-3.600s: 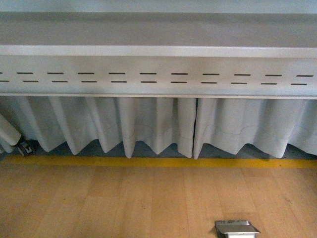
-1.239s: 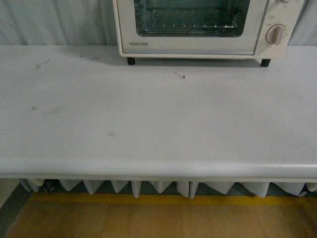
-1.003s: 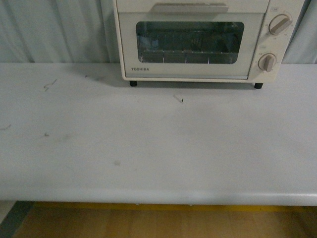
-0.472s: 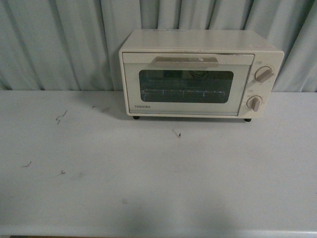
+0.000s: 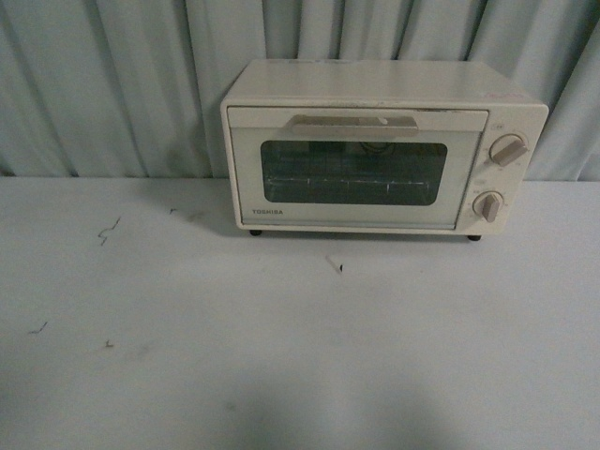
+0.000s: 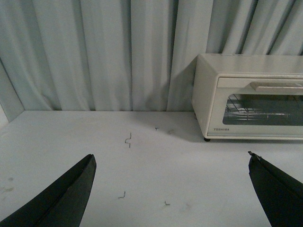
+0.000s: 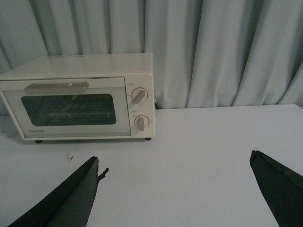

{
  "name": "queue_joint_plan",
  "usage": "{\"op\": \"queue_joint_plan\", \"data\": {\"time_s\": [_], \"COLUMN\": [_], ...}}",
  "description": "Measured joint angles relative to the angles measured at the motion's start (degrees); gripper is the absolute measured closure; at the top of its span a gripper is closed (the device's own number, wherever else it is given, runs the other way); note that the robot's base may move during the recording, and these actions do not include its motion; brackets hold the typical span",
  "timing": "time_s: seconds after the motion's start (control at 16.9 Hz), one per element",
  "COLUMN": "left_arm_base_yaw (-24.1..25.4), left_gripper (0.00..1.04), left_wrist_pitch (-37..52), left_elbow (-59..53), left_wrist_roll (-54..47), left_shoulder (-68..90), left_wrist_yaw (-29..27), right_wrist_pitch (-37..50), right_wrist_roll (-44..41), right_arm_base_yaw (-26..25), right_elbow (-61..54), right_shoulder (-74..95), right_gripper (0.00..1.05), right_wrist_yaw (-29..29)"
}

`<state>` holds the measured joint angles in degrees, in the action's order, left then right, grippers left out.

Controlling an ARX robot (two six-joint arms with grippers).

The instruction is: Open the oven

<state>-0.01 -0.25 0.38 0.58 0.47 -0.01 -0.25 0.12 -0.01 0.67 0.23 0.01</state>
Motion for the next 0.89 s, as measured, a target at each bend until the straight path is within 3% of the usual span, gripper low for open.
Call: {"op": "queue_joint_plan", "data": {"time_s": [0.71, 0.77, 0.83, 0.89], "left_arm_base_yaw": [0.0, 0.4, 0.8, -2.4], "left_gripper": [0.07, 0.07, 0.07, 0.07], "left_wrist_pitch": [0.1, -3.2, -13.3, -17.4], "left_elbow": [0.0, 0.8, 5.4, 8.8], "left_wrist_roll": [0.0, 1.8, 9.4, 21.0], "left_shoulder": [0.0, 0.6, 7.2, 14.8], "left_wrist_yaw": [0.0, 1.4, 6.9, 7.8], "right_wrist_pitch": [0.0, 0.0, 0.1, 0.1], "right_wrist_roll": [0.0, 0.0, 0.0, 0.0], "right_arm_base_yaw": [0.0, 0.0, 0.0, 0.0], "right_elbow": [0.0, 0.0, 0.0, 0.0], "right_shoulder": [0.0, 0.0, 0.0, 0.0], "right_gripper": [0.06, 0.06, 0.06, 0.06], "right_wrist_yaw": [0.0, 0.0, 0.0, 0.0]}}
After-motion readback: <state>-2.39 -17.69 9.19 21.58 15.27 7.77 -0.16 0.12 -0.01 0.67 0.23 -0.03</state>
